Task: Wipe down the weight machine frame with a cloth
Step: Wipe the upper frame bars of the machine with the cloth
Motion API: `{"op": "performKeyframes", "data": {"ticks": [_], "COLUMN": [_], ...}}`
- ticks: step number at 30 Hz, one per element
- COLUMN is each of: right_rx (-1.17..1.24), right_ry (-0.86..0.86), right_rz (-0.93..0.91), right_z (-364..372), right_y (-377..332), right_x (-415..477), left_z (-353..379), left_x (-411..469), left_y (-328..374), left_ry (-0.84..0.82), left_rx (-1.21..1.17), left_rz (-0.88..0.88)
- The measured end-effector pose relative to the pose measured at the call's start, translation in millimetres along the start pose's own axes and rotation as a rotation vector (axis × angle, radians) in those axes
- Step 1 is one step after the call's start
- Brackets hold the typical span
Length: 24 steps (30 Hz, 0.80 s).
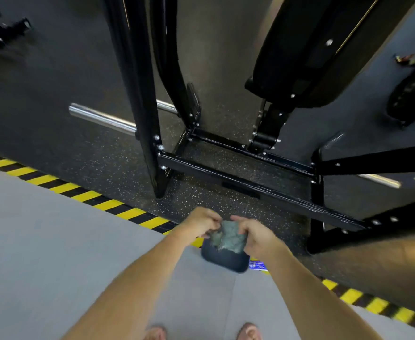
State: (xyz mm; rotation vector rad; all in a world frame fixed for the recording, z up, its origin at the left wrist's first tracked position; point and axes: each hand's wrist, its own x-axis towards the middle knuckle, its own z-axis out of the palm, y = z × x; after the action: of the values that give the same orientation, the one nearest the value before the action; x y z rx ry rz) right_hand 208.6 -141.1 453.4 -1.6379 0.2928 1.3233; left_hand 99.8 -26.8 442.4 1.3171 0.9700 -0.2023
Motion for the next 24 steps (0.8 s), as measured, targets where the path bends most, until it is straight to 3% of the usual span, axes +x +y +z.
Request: {"op": "performKeyframes", "data": {"ticks": [3, 7, 9, 14, 17, 21, 24], "right_rx": [-0.072, -0.393, -0.435, -0.178, -0.336, -0.842, -0.738], "right_ry": [-0.074, 0.089, 0.103, -0.114, -0.287, -0.048, 0.120], "right_rz": [-0.037, -0.317, -0.384, -0.463, -0.476, -0.638, -0.820], "right_z": [31.5, 58.0, 68.0, 85.9, 83.9, 95.4, 90.1], "right_y": [-51.1, -114.6, -142.3, -187.3, -205.8, -225.6, -249.8], "right_x": [-91.1, -186.7, -232.4, -332.0, -369.5, -402.2, -431.5], "left_z": [-24.0, -52.0, -65.4, -94.5, -102.9, -101.0, -100.2], "left_x": [-73.0, -164.6, -207.1, -296.1, -334.7, -371.9, -400.8], "left_y": [71.8, 163.9, 199.1, 259.7, 287.8, 320.5, 343.8], "left_ry": [0.057, 0.116, 0.119, 0.117, 0.080, 0.109, 0.161], "left_rx": [-0.029, -0.073, -0.076, -0.039, 0.080, 0.167, 0.175], "left_rz": [0.022, 0.137, 0.220, 0.414, 0.530, 0.633, 0.692]}}
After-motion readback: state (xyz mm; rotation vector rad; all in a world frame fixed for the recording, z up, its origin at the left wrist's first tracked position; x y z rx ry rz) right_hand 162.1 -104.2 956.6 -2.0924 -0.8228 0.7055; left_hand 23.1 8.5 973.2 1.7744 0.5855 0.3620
